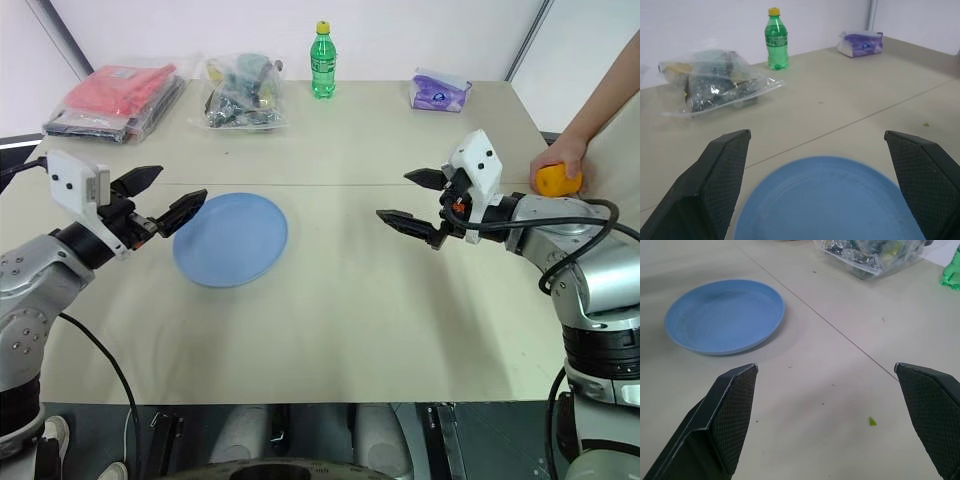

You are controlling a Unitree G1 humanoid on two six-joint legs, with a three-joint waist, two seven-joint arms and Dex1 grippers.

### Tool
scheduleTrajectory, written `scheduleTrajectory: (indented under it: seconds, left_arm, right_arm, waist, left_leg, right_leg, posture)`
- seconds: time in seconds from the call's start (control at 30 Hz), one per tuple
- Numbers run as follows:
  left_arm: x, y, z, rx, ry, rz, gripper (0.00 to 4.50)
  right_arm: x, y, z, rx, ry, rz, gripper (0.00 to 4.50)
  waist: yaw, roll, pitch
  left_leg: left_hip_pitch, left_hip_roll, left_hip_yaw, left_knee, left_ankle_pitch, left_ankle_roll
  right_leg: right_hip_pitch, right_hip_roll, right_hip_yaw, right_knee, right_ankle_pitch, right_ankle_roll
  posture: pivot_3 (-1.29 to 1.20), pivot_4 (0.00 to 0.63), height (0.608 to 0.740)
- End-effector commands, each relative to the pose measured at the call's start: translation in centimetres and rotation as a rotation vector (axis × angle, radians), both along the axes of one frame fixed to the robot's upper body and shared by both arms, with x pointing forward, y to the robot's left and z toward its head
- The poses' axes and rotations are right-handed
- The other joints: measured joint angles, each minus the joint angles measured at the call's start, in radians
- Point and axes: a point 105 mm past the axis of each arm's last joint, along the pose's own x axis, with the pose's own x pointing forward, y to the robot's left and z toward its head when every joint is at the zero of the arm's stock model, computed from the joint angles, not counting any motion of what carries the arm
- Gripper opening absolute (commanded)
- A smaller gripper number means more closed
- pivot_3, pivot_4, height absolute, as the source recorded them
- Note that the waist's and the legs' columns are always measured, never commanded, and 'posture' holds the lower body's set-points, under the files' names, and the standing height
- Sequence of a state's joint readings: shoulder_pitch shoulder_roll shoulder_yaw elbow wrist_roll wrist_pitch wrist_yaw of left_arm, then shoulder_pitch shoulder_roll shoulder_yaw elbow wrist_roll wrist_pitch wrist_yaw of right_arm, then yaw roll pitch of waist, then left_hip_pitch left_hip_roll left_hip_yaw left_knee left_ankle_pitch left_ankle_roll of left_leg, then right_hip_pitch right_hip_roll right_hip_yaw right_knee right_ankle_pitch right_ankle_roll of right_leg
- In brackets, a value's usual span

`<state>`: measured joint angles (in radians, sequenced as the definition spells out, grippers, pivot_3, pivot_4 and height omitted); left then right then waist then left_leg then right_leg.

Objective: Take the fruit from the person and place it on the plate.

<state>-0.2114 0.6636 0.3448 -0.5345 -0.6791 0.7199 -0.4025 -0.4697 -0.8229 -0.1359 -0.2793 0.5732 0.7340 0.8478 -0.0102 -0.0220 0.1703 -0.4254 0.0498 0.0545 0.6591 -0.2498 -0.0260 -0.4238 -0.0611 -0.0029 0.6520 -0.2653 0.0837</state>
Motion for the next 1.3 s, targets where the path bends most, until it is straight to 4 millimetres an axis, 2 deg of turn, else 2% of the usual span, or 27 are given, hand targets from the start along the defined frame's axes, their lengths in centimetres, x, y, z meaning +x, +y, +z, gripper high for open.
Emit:
scheduleTrajectory:
  seconds: [0.03, 0.6, 0.7, 0.73, 0.83, 0.97, 1.1, 1.3]
  left_arm:
    - [-0.3, -0.5, 1.2, 0.011, -0.052, -0.015, 4.50]
    - [-0.1, -0.8, 1.4, 0.014, -0.058, -0.026, 4.50]
    - [0.1, -1.0, 1.5, 0.015, -0.061, -0.029, 4.50]
    - [0.1, -1.1, 1.4, 0.018, -0.061, -0.033, 4.50]
    - [0.0, -1.3, 1.2, 0.042, -0.058, -0.044, 4.50]
    - [0.1, -1.3, 1.3, 0.038, -0.061, -0.043, 4.50]
    - [0.2, -1.4, 1.5, 0.040, -0.066, -0.047, 4.50]
    - [0.3, -1.6, 1.5, 0.042, -0.068, -0.051, 4.50]
  right_arm:
    - [-0.5, 0.1, 1.4, 0.005, -0.065, 0.012, 4.47]
    - [-0.6, 0.5, 1.5, 0.021, -0.076, 0.009, 4.47]
    - [0.5, 1.5, 2.8, 0.136, -0.115, -0.050, 4.47]
    - [1.4, 1.7, 3.4, 0.198, -0.130, -0.114, 4.47]
    - [3.1, 2.6, 5.1, 0.458, -0.063, -0.228, 4.47]
    - [2.4, 5.3, 6.7, 0.617, 0.013, -0.162, 4.47]
    - [3.1, 6.2, 7.6, 0.759, 0.091, -0.195, 4.47]
    - [2.9, 8.2, 8.1, 0.802, 0.137, -0.149, 4.47]
  waist:
    - [0.000, 0.000, 0.000]
    - [0.000, 0.000, 0.000]
    - [-0.002, 0.000, 0.000]
    - [-0.005, 0.000, 0.000]
    - [-0.006, 0.000, 0.000]
    - [0.003, 0.000, 0.000]
    - [0.000, 0.000, 0.000]
    - [-0.003, 0.000, 0.000]
  left_leg:
    - [0.000, 0.000, 0.000, 0.000, 0.000, 0.000]
    - [0.000, 0.000, 0.000, 0.001, 0.000, 0.000]
    - [0.000, 0.000, 0.000, 0.002, 0.000, 0.000]
    - [0.000, 0.000, 0.000, 0.002, 0.000, 0.000]
    - [0.001, 0.001, 0.000, 0.003, 0.000, 0.000]
    - [-0.001, 0.001, 0.000, 0.003, 0.000, 0.000]
    - [-0.001, 0.000, 0.001, 0.003, 0.000, 0.000]
    - [-0.001, 0.000, 0.000, 0.003, 0.000, 0.000]
  right_leg:
    - [0.000, 0.000, 0.000, 0.000, 0.000, 0.000]
    - [0.000, 0.000, 0.000, 0.001, 0.000, 0.000]
    - [0.000, 0.000, 0.000, 0.001, 0.000, 0.000]
    - [0.000, 0.000, 0.000, 0.002, 0.000, 0.000]
    - [0.000, 0.001, 0.000, 0.004, 0.000, 0.000]
    - [-0.001, 0.001, 0.000, 0.005, 0.000, 0.000]
    - [-0.001, -0.001, 0.000, 0.005, 0.000, 0.000]
    - [-0.001, -0.001, 0.000, 0.005, 0.000, 0.000]
  posture:
    - [0.00, 0.150, 0.731]
    - [0.00, 0.150, 0.731]
    - [0.00, 0.150, 0.731]
    - [0.00, 0.150, 0.731]
    - [0.00, 0.150, 0.731]
    - [0.00, 0.150, 0.731]
    - [0.00, 0.150, 0.731]
    - [0.00, 0.150, 0.731]
